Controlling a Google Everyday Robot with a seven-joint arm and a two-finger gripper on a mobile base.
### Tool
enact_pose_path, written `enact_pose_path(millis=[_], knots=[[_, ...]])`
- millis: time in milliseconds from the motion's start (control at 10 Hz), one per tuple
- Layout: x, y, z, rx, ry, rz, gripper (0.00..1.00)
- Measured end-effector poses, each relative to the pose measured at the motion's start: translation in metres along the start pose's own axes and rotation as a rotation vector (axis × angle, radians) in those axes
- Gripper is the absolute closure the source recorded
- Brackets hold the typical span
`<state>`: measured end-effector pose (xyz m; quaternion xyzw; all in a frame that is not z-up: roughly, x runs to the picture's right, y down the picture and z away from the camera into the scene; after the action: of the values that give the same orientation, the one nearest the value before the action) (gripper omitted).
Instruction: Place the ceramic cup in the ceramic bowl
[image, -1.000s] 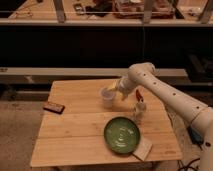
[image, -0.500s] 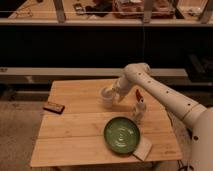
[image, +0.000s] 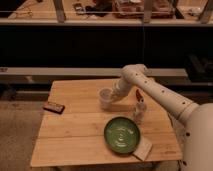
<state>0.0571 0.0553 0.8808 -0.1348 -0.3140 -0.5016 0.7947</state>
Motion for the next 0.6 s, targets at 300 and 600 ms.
enact_pose_path(millis=[300, 600], knots=[[0.004, -0.019, -0.033, 0.027, -0.009, 0.015, 1.00], [-0.006, -0.042, -0.104, 0.094, -0.024, -0.027, 1.00]])
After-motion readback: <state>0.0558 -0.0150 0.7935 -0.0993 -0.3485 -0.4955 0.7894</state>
